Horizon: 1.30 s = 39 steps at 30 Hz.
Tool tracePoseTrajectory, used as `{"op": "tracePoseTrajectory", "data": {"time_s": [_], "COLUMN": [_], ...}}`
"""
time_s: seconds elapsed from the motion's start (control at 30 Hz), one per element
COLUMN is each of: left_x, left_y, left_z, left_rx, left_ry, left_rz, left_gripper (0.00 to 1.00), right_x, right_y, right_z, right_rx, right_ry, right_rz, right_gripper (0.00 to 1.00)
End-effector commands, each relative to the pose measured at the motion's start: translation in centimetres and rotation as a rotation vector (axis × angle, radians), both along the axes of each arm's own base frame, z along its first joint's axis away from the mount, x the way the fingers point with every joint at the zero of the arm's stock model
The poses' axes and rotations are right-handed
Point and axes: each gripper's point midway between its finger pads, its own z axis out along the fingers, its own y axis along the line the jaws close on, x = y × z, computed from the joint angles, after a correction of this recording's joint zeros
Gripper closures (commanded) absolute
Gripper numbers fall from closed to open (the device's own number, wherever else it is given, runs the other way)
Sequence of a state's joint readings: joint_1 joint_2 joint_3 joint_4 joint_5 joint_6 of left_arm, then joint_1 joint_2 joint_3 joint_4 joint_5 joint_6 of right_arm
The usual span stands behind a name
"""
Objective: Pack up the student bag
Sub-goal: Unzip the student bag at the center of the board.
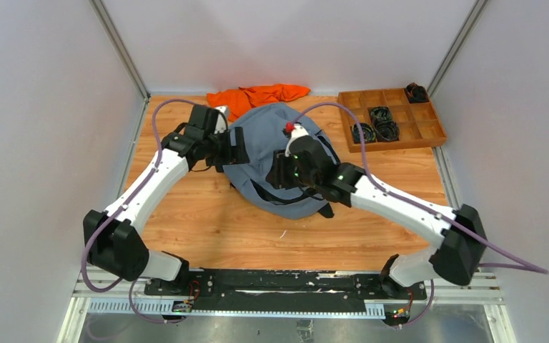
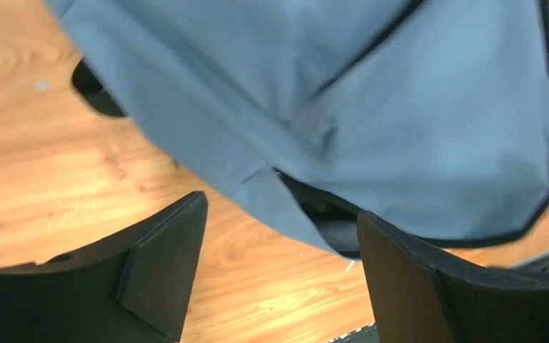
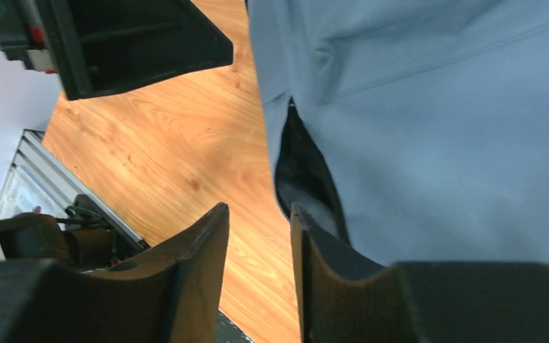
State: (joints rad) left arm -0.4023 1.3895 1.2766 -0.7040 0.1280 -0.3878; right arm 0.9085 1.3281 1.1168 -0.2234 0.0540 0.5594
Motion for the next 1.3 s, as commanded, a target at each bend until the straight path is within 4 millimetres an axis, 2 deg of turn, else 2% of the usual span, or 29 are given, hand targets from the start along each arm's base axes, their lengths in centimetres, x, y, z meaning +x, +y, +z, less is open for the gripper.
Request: {"op": "tracePoseTrajectory", "data": {"time_s": [0.0, 0.07, 0.13, 0.3, 0.43, 0.6, 0.8, 1.1, 1.27], "left_x": [0.5, 0.3, 0.2, -0.2, -0.3, -0.3, -0.2, -0.4, -0.6], "left_y": [1.8, 2.4, 2.7, 2.9, 2.0, 1.6, 1.6, 1.5, 1.4], "left_z": [-1.0, -1.6, -1.8, -3.0, -5.0, -6.5, -7.3, -7.9, -8.1], "left_rx": [-0.172, -0.206, -0.207, -0.200, -0.249, -0.272, -0.260, -0.255, -0.259], "left_ry": [0.056, 0.070, 0.069, 0.085, 0.148, 0.175, 0.188, 0.208, 0.215], "left_rz": [0.135, 0.162, 0.167, 0.179, 0.184, 0.192, 0.188, 0.176, 0.170], "left_gripper": [0.17, 0.17, 0.17, 0.17, 0.18, 0.19, 0.19, 0.19, 0.19], "right_x": [-0.6, -0.4, 0.0, 1.4, 1.1, 2.2, 2.7, 4.2, 5.1], "right_y": [2.8, 3.7, 3.9, 2.2, 3.4, 4.8, 6.2, 7.4, 7.3], "right_z": [-2.3, -3.1, -3.6, -4.1, -6.3, -7.2, -9.3, -10.6, -10.6], "right_rx": [-0.019, 0.007, 0.010, 0.001, -0.006, 0.053, 0.077, 0.107, 0.121], "right_ry": [0.135, 0.183, 0.206, 0.187, 0.278, 0.370, 0.459, 0.486, 0.478], "right_rz": [0.052, 0.056, 0.055, 0.009, 0.034, 0.027, 0.031, 0.016, -0.013], "right_gripper": [0.62, 0.63, 0.65, 0.61, 0.60, 0.60, 0.64, 0.65, 0.74]}}
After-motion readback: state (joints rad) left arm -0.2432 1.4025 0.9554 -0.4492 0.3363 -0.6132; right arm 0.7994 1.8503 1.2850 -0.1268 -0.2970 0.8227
